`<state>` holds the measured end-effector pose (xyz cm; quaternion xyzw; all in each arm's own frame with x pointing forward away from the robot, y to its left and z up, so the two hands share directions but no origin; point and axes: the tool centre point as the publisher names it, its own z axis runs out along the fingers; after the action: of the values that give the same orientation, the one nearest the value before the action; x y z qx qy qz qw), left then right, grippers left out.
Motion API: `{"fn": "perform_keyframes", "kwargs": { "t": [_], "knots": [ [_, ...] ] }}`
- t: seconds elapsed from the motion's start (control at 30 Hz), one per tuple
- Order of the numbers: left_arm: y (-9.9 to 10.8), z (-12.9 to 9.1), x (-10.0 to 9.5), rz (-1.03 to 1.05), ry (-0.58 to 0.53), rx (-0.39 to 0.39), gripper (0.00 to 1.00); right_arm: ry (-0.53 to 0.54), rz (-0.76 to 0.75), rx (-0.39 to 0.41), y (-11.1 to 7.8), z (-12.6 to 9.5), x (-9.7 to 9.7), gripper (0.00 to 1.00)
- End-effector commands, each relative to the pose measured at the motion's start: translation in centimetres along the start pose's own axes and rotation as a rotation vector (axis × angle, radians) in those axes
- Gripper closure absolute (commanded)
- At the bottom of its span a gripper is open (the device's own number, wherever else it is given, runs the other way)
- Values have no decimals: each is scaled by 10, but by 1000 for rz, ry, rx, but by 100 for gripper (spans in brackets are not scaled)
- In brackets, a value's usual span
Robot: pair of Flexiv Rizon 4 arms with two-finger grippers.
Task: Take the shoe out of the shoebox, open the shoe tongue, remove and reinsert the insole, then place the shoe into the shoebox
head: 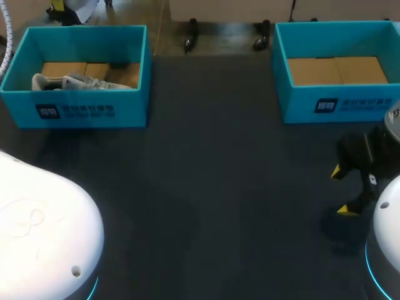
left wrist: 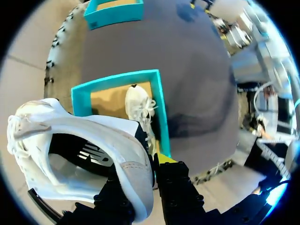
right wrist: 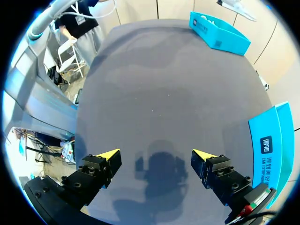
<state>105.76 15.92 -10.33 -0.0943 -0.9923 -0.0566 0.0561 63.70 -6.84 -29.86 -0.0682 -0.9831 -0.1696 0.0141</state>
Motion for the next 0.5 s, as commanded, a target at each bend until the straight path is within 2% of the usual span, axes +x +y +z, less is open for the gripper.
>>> {"fn": "perform_keyframes", "kwargs": {
  "t": [0.03,0.37,0.4,0.47,0.5],
  "knots": [
    [1,-4,9,233,-60,-73,100,-1,0,2,0,1,1,0],
    [1,-4,9,233,-60,-73,100,-1,0,2,0,1,1,0],
    [-4,-1,7,287,-34,-32,100,-1,0,2,0,1,1,0],
    [-2,3,-1,345,-88,-102,100,-1,0,2,0,1,1,0],
    [1,5,-5,429,-65,-94,100,-1,0,2,0,1,1,0]
  ]
}}
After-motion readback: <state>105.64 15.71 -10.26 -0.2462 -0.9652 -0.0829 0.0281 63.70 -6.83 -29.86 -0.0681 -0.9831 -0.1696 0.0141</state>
